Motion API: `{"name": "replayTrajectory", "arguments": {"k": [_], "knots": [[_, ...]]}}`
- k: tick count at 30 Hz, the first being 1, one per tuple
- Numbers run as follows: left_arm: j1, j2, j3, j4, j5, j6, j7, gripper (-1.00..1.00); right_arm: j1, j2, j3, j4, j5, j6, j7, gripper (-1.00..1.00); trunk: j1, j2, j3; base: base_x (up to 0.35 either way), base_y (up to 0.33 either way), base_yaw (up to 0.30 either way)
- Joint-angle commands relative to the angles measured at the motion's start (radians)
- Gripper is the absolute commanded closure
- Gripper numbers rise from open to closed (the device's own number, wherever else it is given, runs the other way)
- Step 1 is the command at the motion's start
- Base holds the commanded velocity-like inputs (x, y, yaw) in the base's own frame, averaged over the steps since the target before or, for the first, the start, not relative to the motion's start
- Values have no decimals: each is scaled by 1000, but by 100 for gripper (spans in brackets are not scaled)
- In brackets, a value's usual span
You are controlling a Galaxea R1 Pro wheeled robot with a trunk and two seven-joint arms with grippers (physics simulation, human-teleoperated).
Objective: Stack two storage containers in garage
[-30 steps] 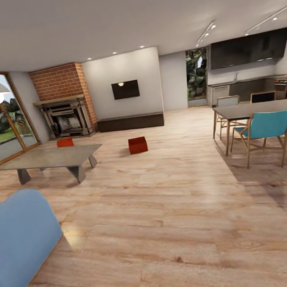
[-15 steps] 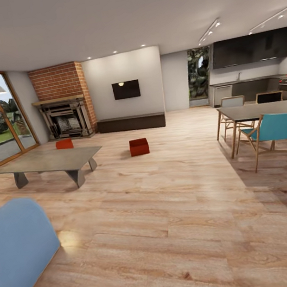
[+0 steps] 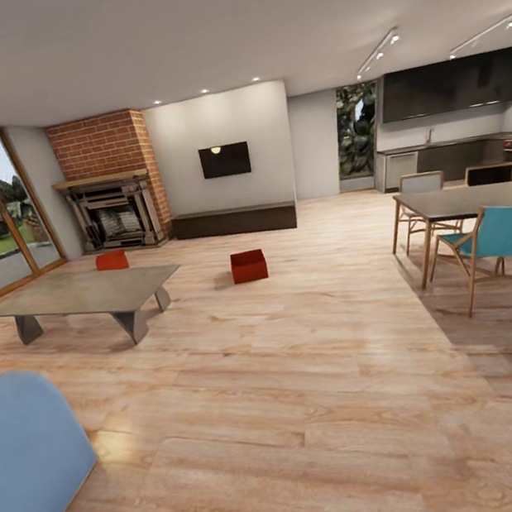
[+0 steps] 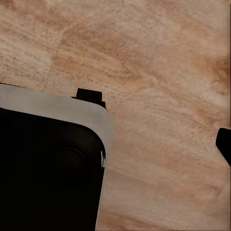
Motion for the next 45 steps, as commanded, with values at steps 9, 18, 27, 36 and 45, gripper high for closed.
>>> {"name": "replayTrajectory", "arguments": {"k": [9, 18, 27, 36, 45], "knots": [[0, -1, 0, -1, 5, 0, 1, -100, -1, 1, 9, 2, -7, -5, 0, -100, 1, 0, -1, 325, 0, 0], [0, 0, 0, 0, 5, 0, 1, -100, -1, -2, 13, 2, -6, -3, 5, -100, 1, 0, -1, 325, 0, 0], [0, 0, 0, 0, 5, 2, 1, -100, -1, -3, 14, 2, -6, -3, 7, -100, 1, 0, -1, 325, 0, 0], [0, -1, 0, 0, 5, 2, 1, -100, -1, -3, 12, 2, -6, -5, 7, -100, 1, 0, -1, 325, 0, 0], [0, -1, -1, 0, 5, 3, 1, -100, -1, -3, 13, 2, -6, 0, 1, -100, 1, 0, -1, 325, 0, 0]]}}
